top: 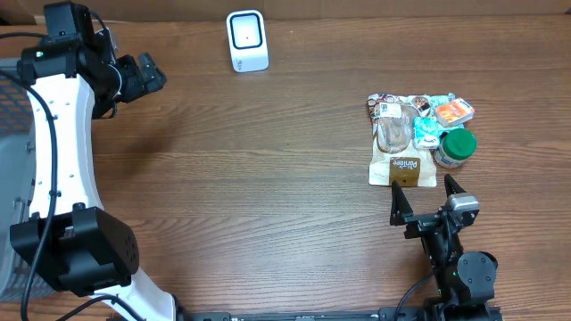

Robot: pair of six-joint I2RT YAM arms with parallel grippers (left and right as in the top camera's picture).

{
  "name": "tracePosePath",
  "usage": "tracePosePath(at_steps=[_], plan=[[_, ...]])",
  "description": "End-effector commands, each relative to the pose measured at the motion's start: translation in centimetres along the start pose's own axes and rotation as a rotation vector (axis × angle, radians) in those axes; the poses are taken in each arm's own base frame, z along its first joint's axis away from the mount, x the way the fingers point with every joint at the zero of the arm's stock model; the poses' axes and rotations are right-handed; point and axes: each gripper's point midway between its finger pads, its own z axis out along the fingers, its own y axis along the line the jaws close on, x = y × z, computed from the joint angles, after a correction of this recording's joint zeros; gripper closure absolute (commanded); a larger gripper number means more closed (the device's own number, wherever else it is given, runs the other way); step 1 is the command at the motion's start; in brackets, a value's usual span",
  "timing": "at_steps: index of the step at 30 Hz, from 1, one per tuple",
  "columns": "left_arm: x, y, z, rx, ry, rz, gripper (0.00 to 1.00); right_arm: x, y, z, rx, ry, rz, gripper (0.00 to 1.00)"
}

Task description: Scan the item barcode

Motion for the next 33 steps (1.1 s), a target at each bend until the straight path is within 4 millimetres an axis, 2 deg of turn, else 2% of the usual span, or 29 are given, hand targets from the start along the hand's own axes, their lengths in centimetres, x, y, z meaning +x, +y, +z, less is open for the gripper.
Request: tracePosePath(at_steps=[1, 15, 19, 21, 23, 25, 29, 31, 33], plan=[[0.0, 0.0, 0.2, -0.002, 0.003, 0.011, 0.00, 0.1, -0.3, 0.0, 0.011, -0.006, -0.001, 0.00], [0.0, -0.1, 0.2, -0.001, 0.003, 0.012, 0.00, 0.1, -0.3, 0.0, 0.011, -0.006, -0.001, 0.00], [-0.2, -0.3, -1.2, 0.006, -0.028, 0.017, 0.00, 0.1, -0.3, 0.0, 0.011, -0.006, -0.001, 0.00], [-0.4, -1.0, -3.0, 0.018, -0.070, 0.030, 0.01, 0.1, -0.3, 0.0, 0.011, -0.006, -0.001, 0.00], [-0.2, -2.9, -6.9, 0.054, -0.154, 0.070, 0.00, 0.1, -0.3, 0.0, 0.011, -0.006, -0.001, 0.00], [0.3, -4.3, -9.5, 0.081, -0.207, 0.102, 0.01, 0.1, -0.3, 0.0, 0.011, -0.006, -0.001, 0.00], [3.2, -7.7, -16.7, 0.171, -0.348, 0.195, 0.00, 0.1, -0.3, 0.0, 0.011, -0.006, -0.001, 0.00], [4.6, -8.4, -19.4, 0.196, -0.403, 0.241, 0.01, 0.1, -0.3, 0.0, 0.011, -0.006, -0.001, 0.00], [5.2, -7.2, -20.7, 0.121, -0.453, 0.319, 0.01, 0.1, -0.3, 0.0, 0.011, -0.006, -0.001, 0.00]])
